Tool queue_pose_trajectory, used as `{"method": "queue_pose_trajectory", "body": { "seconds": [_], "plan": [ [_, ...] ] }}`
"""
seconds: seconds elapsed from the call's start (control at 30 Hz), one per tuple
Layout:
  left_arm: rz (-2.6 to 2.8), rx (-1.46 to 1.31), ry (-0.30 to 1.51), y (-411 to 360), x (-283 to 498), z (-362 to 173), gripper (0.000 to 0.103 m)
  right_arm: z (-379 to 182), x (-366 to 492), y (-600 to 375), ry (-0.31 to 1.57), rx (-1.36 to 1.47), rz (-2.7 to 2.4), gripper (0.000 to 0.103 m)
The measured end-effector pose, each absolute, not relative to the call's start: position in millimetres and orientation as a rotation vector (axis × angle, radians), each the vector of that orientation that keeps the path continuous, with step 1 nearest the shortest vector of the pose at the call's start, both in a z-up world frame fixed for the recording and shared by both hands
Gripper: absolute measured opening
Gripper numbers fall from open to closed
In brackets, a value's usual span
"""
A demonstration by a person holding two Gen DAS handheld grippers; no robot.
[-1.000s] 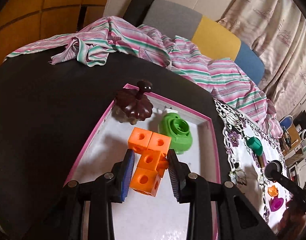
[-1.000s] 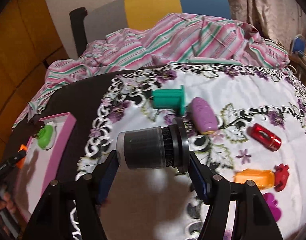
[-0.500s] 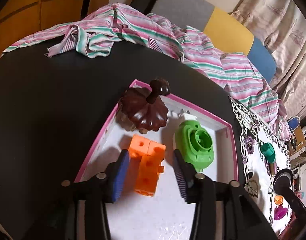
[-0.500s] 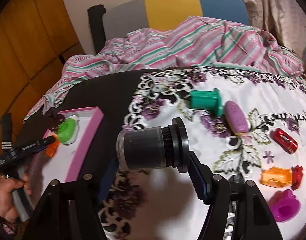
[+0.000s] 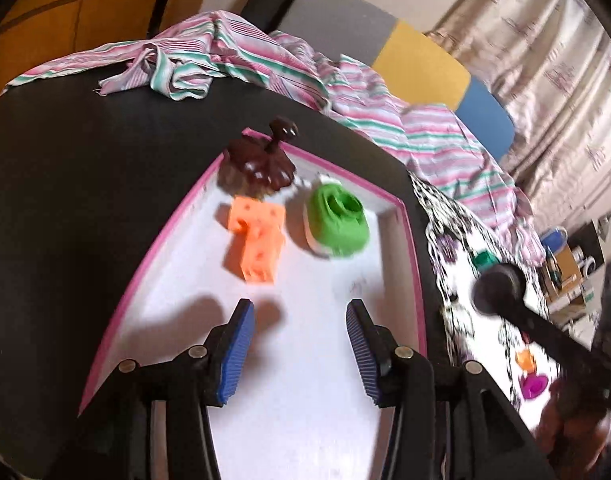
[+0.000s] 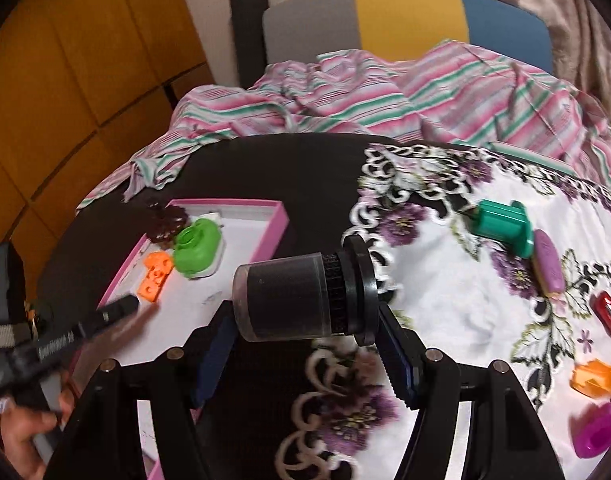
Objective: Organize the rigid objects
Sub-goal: 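Lower the black cylinder cup into the tray and open the right tool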
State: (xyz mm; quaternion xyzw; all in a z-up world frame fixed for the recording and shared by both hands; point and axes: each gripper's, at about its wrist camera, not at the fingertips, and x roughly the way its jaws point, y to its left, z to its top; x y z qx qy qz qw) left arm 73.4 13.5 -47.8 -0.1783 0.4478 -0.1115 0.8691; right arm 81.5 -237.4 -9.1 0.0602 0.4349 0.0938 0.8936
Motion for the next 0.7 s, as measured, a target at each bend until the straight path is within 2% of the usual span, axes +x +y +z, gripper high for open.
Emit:
{"method": "queue_pose_trajectory", "body": {
  "seconds": [0.23,0.7],
  "plan": [
    [-0.295,-0.403,0.944,14.7,57.4,-49.7,0.048,-8.7,97.9,-204.0,0.922,0.051,0.253,0.068],
    [-0.312,-0.42,0.928,27.1,41.3,-46.2,0.048,-13.5,153.3,-140.8,0.961,-0.385,0.367,0.068]
  ]
}}
